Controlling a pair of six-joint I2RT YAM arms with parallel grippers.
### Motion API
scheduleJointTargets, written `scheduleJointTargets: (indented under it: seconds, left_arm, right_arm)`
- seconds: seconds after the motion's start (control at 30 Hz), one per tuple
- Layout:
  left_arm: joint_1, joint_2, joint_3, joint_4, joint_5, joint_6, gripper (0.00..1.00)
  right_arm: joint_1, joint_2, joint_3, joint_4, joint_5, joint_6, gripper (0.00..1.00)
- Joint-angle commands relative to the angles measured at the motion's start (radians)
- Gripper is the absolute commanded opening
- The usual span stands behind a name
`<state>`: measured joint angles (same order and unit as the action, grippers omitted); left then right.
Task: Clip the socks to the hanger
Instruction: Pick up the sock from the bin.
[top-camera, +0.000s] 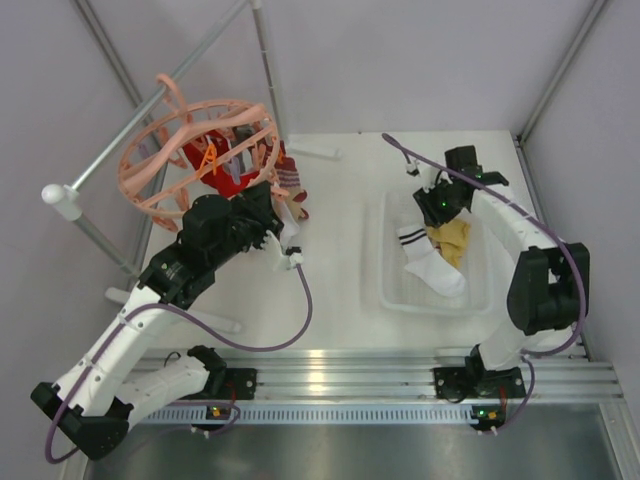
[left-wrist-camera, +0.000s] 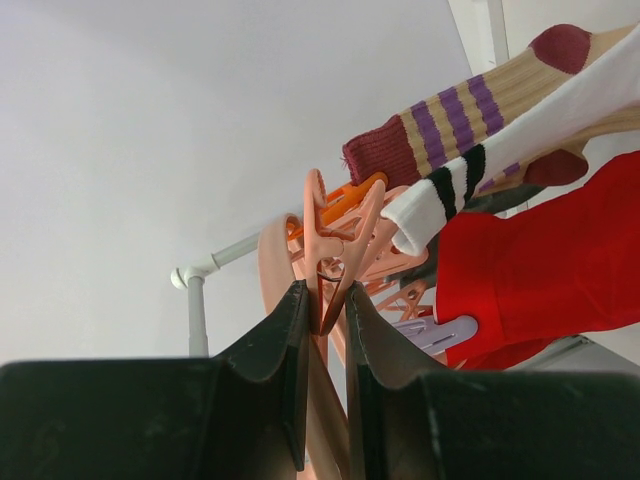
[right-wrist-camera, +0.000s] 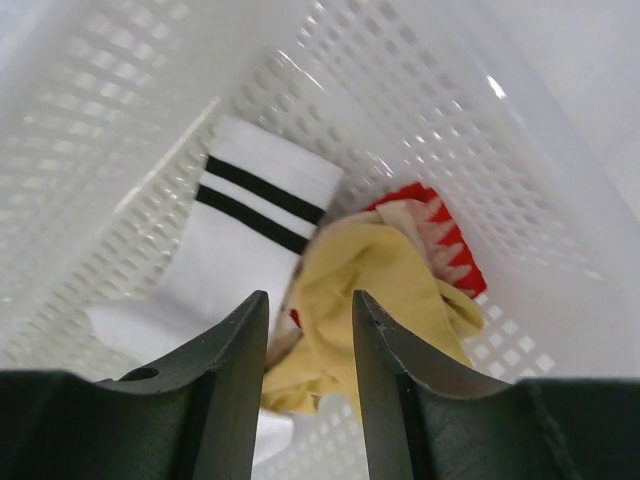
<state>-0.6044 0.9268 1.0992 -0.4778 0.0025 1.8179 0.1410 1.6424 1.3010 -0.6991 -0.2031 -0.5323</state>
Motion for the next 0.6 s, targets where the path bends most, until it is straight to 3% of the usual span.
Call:
scheduleJointTargets:
  seconds: [0.0,0.27,0.57]
  left_arm:
    - [-0.003,-0.014,-0.005,0.036,0.028,-0.037,0.0]
    - [-0.003,-0.017,-0.002,0.031,0.028,-0.04,0.0]
    - [-0.001,-0.013,-0.009,0.041,0.03,-0.046,0.0]
  right_arm:
    - [0.069,-0.033,-0.023,0.026,0.005,0.127,0.38]
    - [0.104,0.102,-0.054,0.113,0.077,0.221,0.37]
    - [0.117,0.218,-0.056,0.19,-0.001,0.288,0.36]
